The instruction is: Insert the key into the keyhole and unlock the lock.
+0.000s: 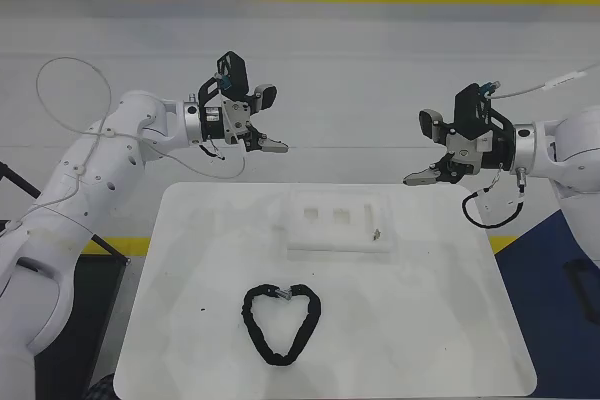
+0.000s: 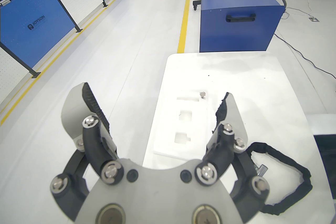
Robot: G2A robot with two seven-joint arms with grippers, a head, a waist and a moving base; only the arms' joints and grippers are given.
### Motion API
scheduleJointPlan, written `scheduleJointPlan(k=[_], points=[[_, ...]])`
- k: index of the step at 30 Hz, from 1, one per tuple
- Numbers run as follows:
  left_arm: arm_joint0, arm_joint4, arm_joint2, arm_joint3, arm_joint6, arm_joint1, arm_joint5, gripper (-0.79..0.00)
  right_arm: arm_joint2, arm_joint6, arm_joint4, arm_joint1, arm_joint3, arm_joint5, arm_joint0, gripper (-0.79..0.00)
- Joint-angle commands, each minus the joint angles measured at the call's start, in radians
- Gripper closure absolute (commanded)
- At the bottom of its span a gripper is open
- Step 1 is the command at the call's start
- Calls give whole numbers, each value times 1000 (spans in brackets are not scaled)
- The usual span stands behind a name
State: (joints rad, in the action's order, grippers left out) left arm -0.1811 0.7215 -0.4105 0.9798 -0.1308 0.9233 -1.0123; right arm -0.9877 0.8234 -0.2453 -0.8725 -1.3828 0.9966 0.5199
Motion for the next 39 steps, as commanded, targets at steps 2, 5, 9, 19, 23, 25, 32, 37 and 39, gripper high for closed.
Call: scheduleJointPlan(k=[2, 5, 9, 19, 23, 25, 32, 37, 39], points=[[0, 0, 0, 0, 0, 0, 0, -784, 0, 0, 0, 0, 0, 0, 0, -784], [0, 0, 0, 0, 0, 0, 0, -785, 0, 0, 0, 0, 0, 0, 0, -785], [0, 0, 0, 0, 0, 0, 0, -784, 0, 0, 0, 0, 0, 0, 0, -784], [0, 0, 0, 0, 0, 0, 0, -785, 0, 0, 0, 0, 0, 0, 0, -784], [0, 0, 0, 0, 0, 0, 0, -785, 1, -2, -2, 0, -1, -7, 4, -785], [0, 0, 0, 0, 0, 0, 0, -785, 10, -15, -31, 0, -24, -41, 28, -785], [0, 0, 0, 0, 0, 0, 0, -785, 81, 18, -35, -15, 42, -159, 52, -785], [0, 0, 0, 0, 0, 0, 0, -785, 143, 35, -66, -35, 114, -246, 44, -785], [0, 0, 0, 0, 0, 0, 0, -785, 161, 25, -65, -44, 142, -277, 45, -785]])
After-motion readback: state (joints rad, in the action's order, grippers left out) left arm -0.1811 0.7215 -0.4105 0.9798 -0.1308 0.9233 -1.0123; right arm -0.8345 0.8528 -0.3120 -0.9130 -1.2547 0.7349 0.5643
